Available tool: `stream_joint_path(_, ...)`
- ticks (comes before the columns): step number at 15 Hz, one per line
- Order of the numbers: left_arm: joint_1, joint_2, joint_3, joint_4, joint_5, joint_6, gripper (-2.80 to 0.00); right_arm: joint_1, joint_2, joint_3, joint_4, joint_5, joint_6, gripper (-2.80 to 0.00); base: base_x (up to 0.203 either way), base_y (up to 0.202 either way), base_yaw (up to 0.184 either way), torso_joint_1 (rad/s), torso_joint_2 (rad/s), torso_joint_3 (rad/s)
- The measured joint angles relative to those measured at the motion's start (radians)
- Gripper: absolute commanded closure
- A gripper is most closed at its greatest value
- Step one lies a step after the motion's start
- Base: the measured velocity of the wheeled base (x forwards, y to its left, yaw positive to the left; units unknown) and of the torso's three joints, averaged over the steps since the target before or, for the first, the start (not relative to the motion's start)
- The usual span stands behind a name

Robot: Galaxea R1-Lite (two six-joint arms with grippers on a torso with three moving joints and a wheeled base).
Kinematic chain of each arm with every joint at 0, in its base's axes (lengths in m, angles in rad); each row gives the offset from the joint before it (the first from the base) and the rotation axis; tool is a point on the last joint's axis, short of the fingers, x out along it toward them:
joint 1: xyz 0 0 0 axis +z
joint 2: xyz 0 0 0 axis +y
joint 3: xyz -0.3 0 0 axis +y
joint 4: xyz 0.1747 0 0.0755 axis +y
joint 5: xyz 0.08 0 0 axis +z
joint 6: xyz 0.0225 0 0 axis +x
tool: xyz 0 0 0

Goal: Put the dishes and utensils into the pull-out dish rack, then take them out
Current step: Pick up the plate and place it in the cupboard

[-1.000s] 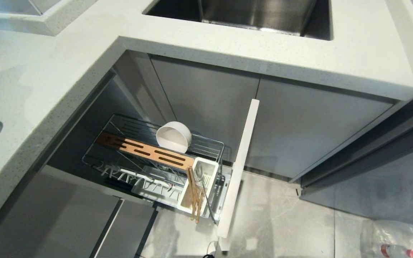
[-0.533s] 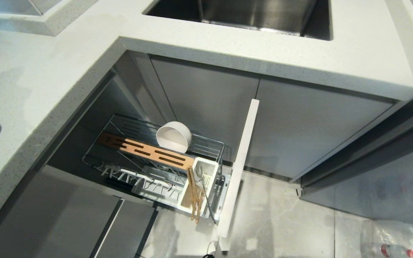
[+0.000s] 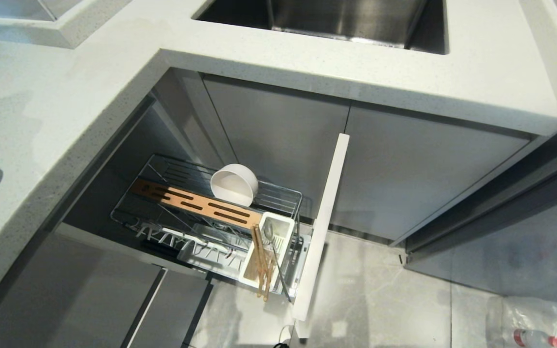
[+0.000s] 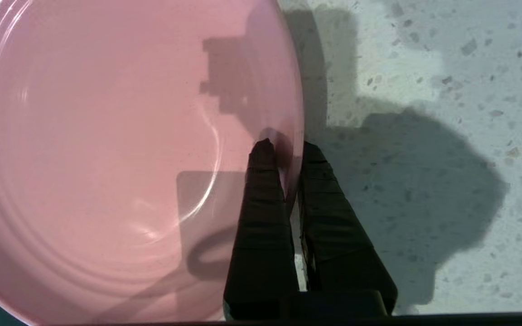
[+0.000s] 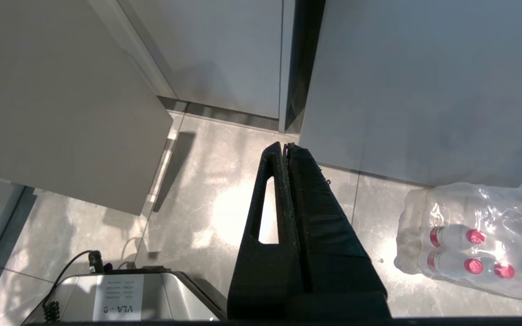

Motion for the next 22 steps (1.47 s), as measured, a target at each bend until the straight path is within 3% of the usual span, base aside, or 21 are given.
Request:
stream_joint_path(5, -0.003, -0.019, 0.004, 0.003, -0.009, 0.002, 0.00, 0.000, 0.000, 0.000, 0.000, 0.000, 0.000, 0.00, 0.000, 0.000, 0.000, 0.000, 0.00, 0.000)
stream_joint_path(8, -0.045, -0.069, -0.027, 0.006, -0.017, 0.028, 0.00, 0.000, 0.000, 0.000, 0.000, 0.000, 0.000, 0.00, 0.000, 0.000, 0.000, 0.013, 0.00, 0.002)
stream_joint_path(17, -0.191, -0.373, -0.029, 0.003, -0.011, 0.304, 0.00, 0.000, 0.000, 0.000, 0.000, 0.000, 0.000, 0.00, 0.000, 0.000, 0.000, 0.000, 0.00, 0.000)
stream_joint_path(20, -0.248, -0.483, -0.022, -0.001, -0.031, 0.337, 0.00, 0.000, 0.000, 0.000, 0.000, 0.000, 0.000, 0.00, 0.000, 0.000, 0.000, 0.000, 0.00, 0.000)
stream_joint_path(22, -0.325, -0.546, 0.001, -0.003, 0.003, 0.337, 0.00, 0.001, 0.000, 0.000, 0.000, 0.000, 0.000, 0.00, 0.000, 0.000, 0.000, 0.000, 0.00, 0.000)
